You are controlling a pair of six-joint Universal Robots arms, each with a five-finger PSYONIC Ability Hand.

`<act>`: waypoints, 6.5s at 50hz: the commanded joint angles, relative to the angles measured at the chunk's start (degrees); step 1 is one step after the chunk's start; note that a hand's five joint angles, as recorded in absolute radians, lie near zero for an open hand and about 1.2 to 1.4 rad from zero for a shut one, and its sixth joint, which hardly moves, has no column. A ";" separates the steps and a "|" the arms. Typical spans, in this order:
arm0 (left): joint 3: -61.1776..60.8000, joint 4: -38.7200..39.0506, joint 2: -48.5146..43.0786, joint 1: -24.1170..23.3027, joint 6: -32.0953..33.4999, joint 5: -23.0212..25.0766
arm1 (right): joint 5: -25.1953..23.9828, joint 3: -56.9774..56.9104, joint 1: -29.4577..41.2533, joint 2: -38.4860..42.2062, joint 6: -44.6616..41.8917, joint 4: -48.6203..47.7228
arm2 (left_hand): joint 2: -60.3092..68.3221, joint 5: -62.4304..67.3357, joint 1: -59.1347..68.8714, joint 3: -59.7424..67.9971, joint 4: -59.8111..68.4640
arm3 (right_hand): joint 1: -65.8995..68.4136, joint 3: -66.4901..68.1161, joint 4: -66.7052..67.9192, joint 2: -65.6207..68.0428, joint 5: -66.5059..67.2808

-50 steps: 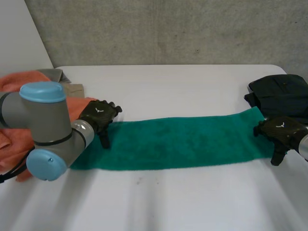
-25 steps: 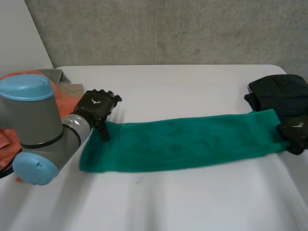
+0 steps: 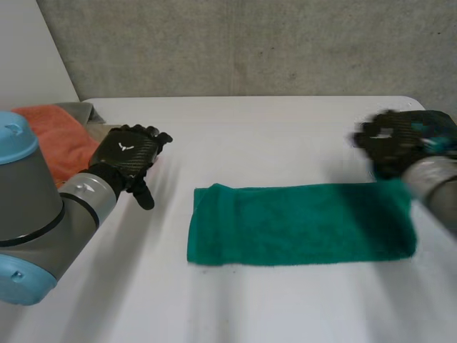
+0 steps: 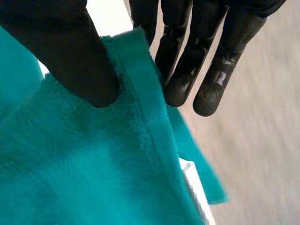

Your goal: Fold the laundry.

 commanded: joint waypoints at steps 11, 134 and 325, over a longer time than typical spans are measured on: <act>-2.61 0.87 1.15 0.19 -0.09 -0.09 | -5.80 -3.00 30.44 18.77 -12.12 -7.85 | -1.66 -2.64 -0.83 -2.26 -1.68 | 19.87 12.15 11.83 12.38 13.89; 15.49 -5.10 -5.61 -8.17 -3.34 24.07 | 12.73 15.81 29.29 6.27 26.90 -16.45 | 0.91 -0.07 1.74 0.31 0.89 | -50.13 -57.85 -58.17 -57.62 -56.11; 20.23 10.45 -14.21 -12.63 -19.96 2.72 | -3.17 14.67 -6.65 -2.77 15.73 -8.47 | 68.34 67.36 69.17 67.74 68.32 | -50.13 -57.85 -58.17 -57.62 -56.11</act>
